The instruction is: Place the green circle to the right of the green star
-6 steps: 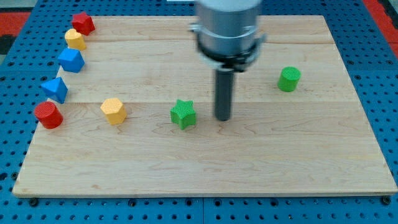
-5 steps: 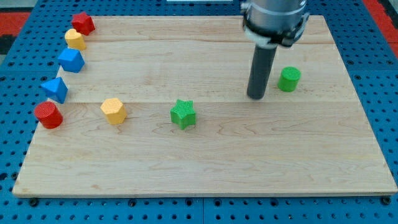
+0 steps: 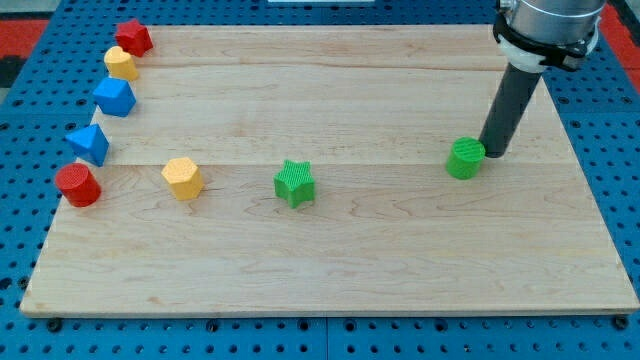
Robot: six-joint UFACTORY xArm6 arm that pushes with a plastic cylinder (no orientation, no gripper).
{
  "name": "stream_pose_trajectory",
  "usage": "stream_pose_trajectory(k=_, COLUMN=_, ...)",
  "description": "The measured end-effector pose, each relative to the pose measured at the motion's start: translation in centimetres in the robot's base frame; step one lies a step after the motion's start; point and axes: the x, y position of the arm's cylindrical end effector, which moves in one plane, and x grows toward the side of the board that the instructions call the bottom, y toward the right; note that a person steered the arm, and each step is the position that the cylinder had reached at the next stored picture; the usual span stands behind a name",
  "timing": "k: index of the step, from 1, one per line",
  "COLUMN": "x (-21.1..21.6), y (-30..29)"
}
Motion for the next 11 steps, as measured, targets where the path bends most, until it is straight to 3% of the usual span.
stream_pose_trajectory(k=1, x=2.1, y=-1.9)
stream_pose_trajectory(k=2, x=2.0, y=-7.9)
stream_pose_trajectory(k=4, x=-3.6, y=-10.3)
stream_pose_trajectory(k=6, x=0.9, y=-10.9)
stream_pose_trajectory(k=8, x=-5.4, y=-12.6)
stream_pose_trajectory(k=9, x=-0.6, y=-12.3)
stream_pose_trajectory(k=11, x=0.5, y=-12.4)
